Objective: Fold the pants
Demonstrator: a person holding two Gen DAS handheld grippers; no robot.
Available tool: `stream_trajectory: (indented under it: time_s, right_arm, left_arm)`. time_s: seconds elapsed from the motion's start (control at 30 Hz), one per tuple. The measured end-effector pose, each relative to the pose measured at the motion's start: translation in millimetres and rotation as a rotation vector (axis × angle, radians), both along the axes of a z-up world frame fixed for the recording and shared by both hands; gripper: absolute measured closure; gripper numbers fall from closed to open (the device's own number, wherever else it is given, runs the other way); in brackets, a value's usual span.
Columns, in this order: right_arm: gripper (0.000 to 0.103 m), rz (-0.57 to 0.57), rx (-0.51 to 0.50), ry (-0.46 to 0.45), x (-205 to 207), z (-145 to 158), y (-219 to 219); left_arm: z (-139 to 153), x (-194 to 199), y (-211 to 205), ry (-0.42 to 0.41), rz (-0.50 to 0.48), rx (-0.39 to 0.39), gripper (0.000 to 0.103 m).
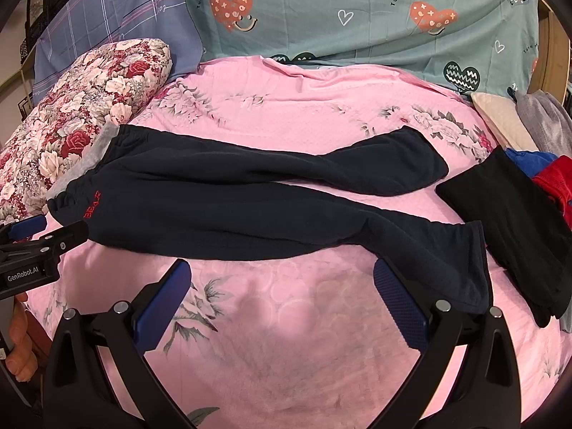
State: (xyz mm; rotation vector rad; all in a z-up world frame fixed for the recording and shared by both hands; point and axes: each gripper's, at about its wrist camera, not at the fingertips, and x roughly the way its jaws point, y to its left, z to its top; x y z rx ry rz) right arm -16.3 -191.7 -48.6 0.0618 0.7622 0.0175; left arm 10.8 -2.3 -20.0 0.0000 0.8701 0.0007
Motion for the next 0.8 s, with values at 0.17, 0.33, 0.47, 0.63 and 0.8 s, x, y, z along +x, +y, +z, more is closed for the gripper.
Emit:
stream_trajectory:
  time_s: [0.17, 0.33, 0.47, 0.63, 0.8]
  right_arm:
    - [0.001, 0.001, 0.002, 0.001, 0.5, -0.7, 0.3]
    - [0.001, 0.001, 0.001, 0.001, 0.5, -0.9, 0.2]
    - [0.001, 0.001, 0.001, 0.003, 0.9, -2.6, 1.5]
    - [0.001, 0.004, 0.000, 0.006, 0.8, -4.3, 2.3]
    - [0.001, 0.005, 0.001, 0.008, 1.1, -4.2, 1.9]
  left_arm:
    - [0.0, 0.5, -0.3, 0.001, 0.000, 0.000, 0.003]
    - [0.3, 0.9, -0.2, 0.002, 0.001, 0.001, 0.003]
    - [0.3, 0.8, -0.2, 0.002, 0.000, 0.001, 0.003]
    - [0.4, 0.8, 0.1, 0.002, 0.000, -0.001, 0.003]
    - [0.1, 0.8, -0.1, 0.002, 0.000, -0.001, 0.003]
